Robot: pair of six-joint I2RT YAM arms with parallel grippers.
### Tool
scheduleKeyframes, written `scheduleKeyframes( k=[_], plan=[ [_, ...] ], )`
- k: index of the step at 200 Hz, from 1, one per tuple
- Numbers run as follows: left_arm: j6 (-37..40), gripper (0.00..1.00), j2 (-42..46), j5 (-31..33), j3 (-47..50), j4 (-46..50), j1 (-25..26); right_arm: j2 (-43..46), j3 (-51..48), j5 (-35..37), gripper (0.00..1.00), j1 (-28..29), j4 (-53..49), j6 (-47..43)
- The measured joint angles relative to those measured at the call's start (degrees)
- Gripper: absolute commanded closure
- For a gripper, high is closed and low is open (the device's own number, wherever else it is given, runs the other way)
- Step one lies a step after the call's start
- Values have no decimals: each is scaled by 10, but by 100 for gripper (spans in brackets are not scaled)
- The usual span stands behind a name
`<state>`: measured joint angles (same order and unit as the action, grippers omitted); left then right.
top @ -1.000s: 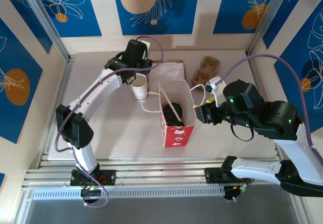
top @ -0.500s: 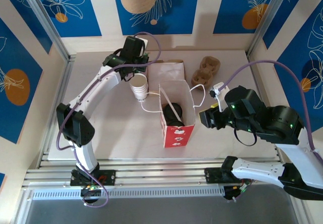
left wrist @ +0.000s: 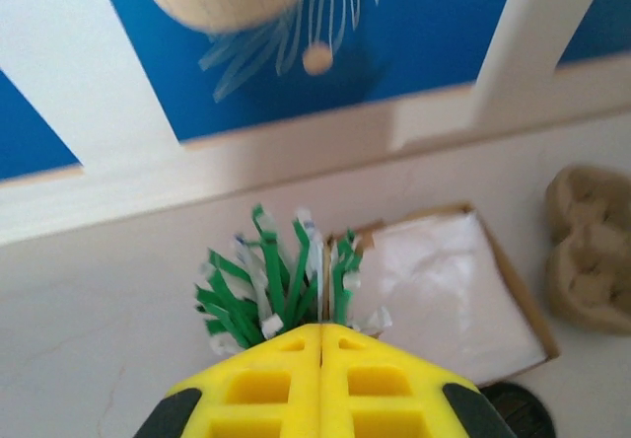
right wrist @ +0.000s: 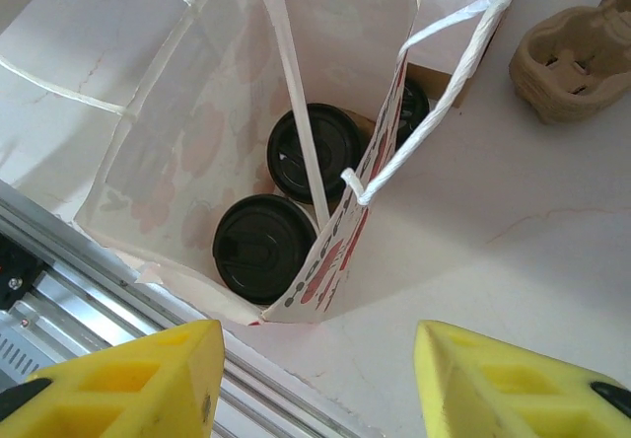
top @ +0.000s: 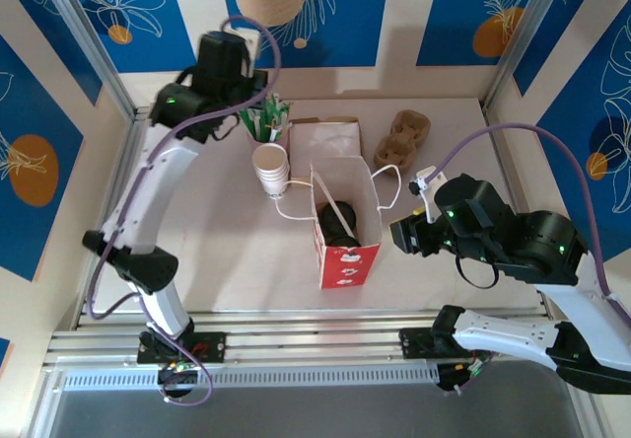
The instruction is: Pack the takeout coffee
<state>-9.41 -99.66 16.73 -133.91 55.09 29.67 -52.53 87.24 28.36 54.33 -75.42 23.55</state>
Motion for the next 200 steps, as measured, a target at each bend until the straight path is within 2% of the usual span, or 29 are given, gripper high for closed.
scheduleKeyframes(
  k=[27, 58, 88, 134, 167, 200],
  plan=[
    [-29, 100, 67, -1, -77, 29, 3, 0, -13, 5, 47, 0, 9, 0],
    [-75, 100, 164, -28, -99, 42, 16, 1, -23, 15, 48, -14, 19, 0],
    [-129, 100, 213, -80, -105, 52, 40, 4, -27, 16, 48, -49, 36, 0],
    [-184, 100, 196, -134, -102, 79, 113, 11, -55, -12, 48, -129, 64, -1],
    [-196, 100, 167, -131, -75, 100, 180, 14, -68, -37, 48, -170, 83, -1],
    [-196, 100, 127, -103, -62, 122, 260, 15, -77, -61, 48, -198, 96, -5]
  ],
)
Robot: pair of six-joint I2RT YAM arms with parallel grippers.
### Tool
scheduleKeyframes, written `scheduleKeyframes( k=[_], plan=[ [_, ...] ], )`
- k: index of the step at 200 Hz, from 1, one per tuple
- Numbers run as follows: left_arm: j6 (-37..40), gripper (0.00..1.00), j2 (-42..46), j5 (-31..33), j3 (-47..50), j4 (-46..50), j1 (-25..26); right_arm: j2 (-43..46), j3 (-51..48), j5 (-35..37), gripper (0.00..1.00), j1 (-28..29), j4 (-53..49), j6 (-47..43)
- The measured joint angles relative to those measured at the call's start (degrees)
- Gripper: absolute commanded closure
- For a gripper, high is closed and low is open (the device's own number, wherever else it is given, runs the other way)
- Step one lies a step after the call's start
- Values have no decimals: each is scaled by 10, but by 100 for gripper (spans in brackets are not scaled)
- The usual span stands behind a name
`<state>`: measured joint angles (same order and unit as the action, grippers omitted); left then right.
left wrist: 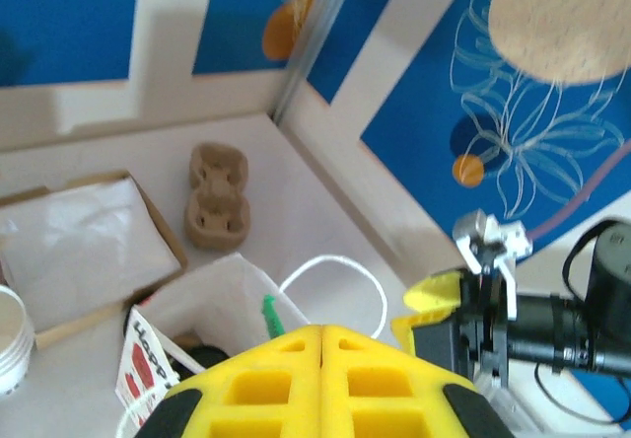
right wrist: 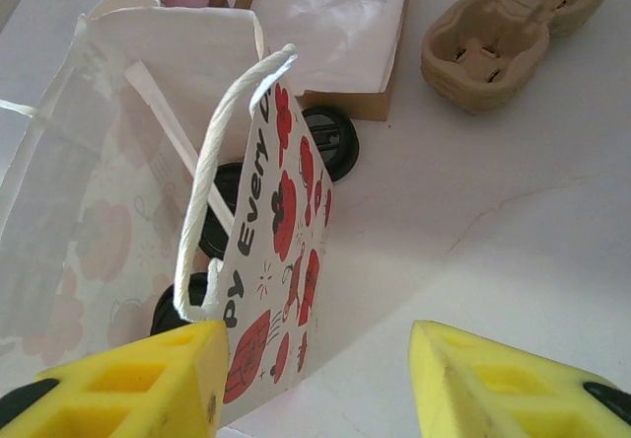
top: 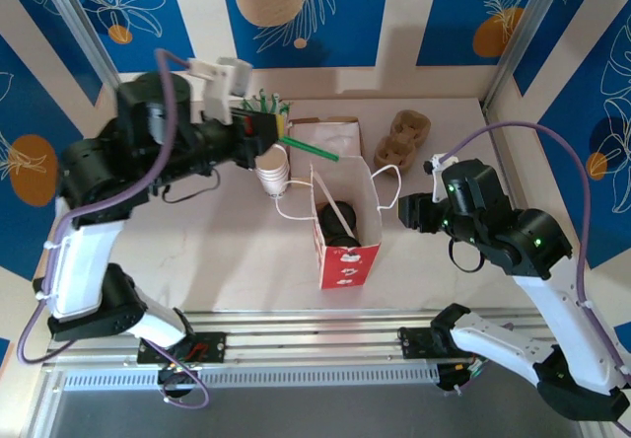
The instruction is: Pack the takeout coffee
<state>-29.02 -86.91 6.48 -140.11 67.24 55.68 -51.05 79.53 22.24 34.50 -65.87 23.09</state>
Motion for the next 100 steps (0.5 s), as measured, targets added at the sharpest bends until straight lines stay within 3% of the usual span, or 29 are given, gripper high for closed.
scheduleKeyframes(
  k=[47, 100],
  plan=[
    [0, 100, -46, 30, 30, 17, 47, 6, -13, -30, 48, -23, 15, -3],
    [2, 100, -85, 45, 73, 31, 54, 17, -25, -56, 48, -35, 23, -5]
  ],
)
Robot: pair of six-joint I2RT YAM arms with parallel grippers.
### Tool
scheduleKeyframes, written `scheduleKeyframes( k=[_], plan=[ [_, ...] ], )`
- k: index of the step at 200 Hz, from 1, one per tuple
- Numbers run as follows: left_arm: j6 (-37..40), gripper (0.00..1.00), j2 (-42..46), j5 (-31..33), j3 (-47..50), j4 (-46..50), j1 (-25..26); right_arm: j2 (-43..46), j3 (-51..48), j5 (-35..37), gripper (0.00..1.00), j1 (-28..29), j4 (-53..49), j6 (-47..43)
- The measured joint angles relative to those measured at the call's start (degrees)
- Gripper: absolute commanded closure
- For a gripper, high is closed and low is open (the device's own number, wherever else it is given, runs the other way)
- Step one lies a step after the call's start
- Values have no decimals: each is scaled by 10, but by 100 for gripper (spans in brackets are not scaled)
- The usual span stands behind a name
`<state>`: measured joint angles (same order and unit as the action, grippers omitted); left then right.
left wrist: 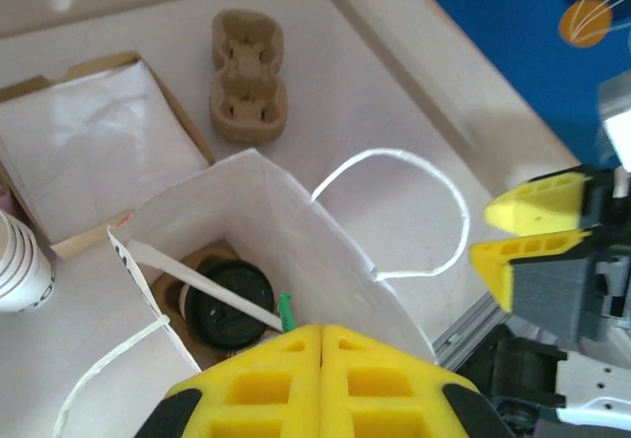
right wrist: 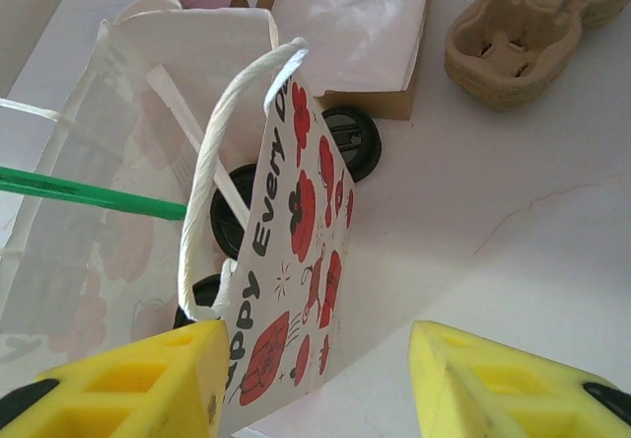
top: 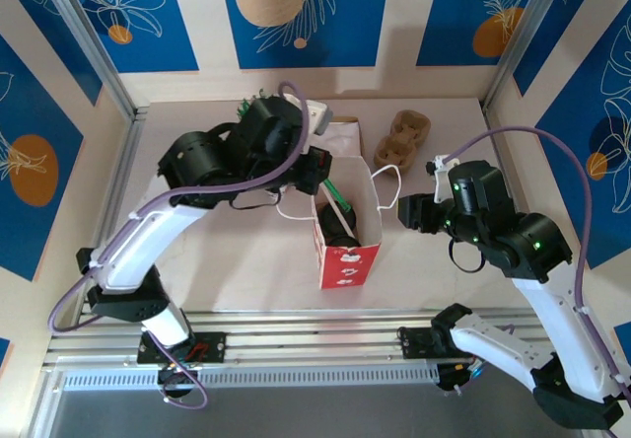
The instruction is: Pack the takeout coffee
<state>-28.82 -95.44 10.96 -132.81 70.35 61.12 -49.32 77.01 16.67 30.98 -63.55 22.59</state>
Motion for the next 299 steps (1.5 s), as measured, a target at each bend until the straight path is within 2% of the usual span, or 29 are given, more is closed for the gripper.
scheduleKeyframes(
  k=[16, 26, 47, 66, 85, 101, 122, 135, 164, 198, 244, 299],
  plan=[
    [0, 100, -20, -1, 14, 0, 4, 0, 0, -7, 48, -1, 2, 0],
    [2, 77, -35, -2, 24, 0, 6, 0, 0, -8, 48, -2, 2, 0],
    [7, 43, -66, 0, 34, 9, 7, 0, 0, -11, 48, -7, 3, -2],
    [17, 38, -79, 9, 24, 19, 7, -1, 0, -16, 48, -16, 7, -4],
    [34, 20, -78, 28, -30, 34, 6, -7, 0, -22, 48, -26, 12, -4],
    [45, 18, -66, 46, -76, 34, 3, -21, 4, -29, 47, -34, 14, -4],
    [64, 8, -21, 85, -93, 32, -4, -61, 28, -36, 44, -39, 15, -6],
    [81, 1, 35, 115, -55, 9, -10, -96, 50, -41, 40, -47, 26, -9],
    [123, 0, 233, 182, 162, -94, -16, -187, 110, -60, 24, -75, 45, -10],
    [156, 0, 411, 252, 367, -177, -16, -309, 209, -82, 20, -97, 59, -10],
    [186, 0, 515, 316, 595, -259, -16, -494, 374, -98, 19, -134, 55, -4],
    [203, 0, 602, 385, 746, -330, -16, -738, 664, -94, 19, -125, -13, -13]
  ],
)
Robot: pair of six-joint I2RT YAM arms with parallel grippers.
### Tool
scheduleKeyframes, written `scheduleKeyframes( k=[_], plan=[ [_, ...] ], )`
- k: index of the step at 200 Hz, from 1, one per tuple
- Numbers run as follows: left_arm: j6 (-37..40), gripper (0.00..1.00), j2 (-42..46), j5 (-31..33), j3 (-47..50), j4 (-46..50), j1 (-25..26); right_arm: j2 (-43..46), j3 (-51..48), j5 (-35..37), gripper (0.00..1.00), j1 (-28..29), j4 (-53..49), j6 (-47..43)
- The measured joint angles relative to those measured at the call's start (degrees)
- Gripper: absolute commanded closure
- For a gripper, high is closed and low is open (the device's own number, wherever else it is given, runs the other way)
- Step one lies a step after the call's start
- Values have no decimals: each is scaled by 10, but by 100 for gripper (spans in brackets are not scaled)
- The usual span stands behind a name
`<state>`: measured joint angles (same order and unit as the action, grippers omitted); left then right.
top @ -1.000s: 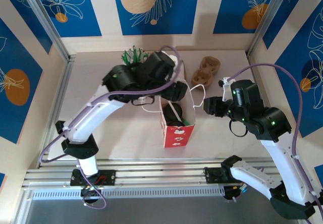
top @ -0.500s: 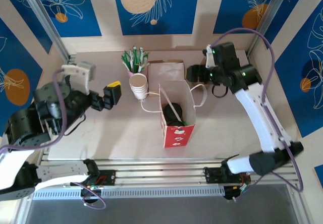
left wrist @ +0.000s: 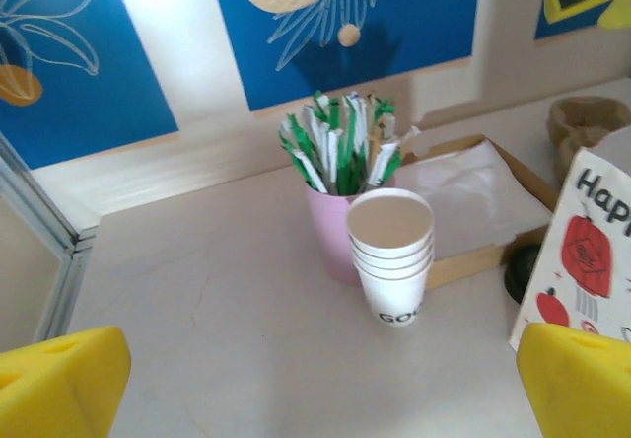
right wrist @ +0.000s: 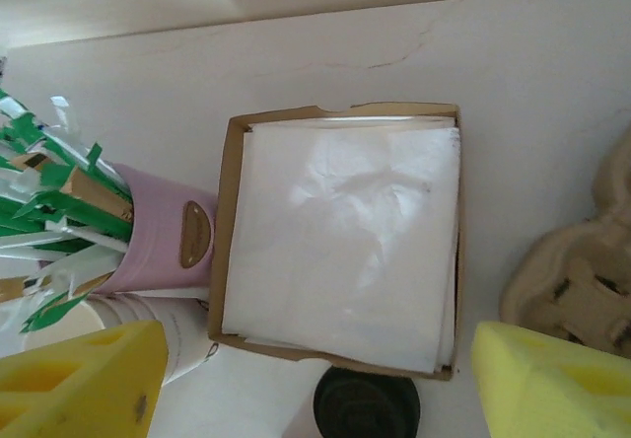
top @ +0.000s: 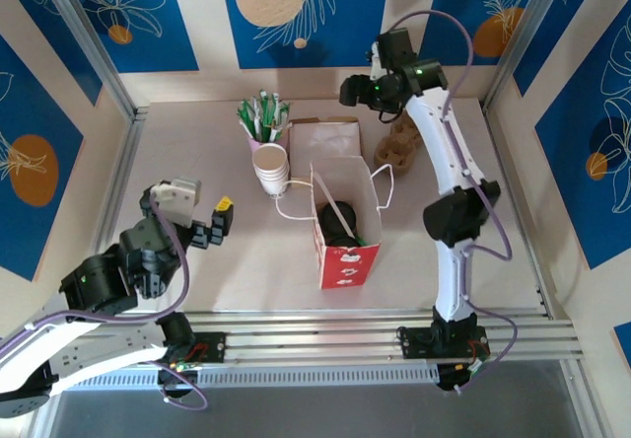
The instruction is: Pack the takeout coffee
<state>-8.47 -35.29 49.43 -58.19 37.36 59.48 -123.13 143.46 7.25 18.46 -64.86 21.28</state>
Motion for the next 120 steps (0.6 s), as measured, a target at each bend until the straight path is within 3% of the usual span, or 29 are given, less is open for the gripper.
scheduleKeyframes(
  k=[26, 86, 120],
  plan=[
    [1, 0, 25, 30, 18, -17, 0, -82, 69, 2, 20, 27, -26, -13],
    [16, 0, 24, 72, 19, -24, 0, -174, 63, 19, 19, 89, -36, -63],
    [16, 0, 24, 83, 20, -22, 0, -190, 45, 30, 18, 89, -21, -77]
  ],
)
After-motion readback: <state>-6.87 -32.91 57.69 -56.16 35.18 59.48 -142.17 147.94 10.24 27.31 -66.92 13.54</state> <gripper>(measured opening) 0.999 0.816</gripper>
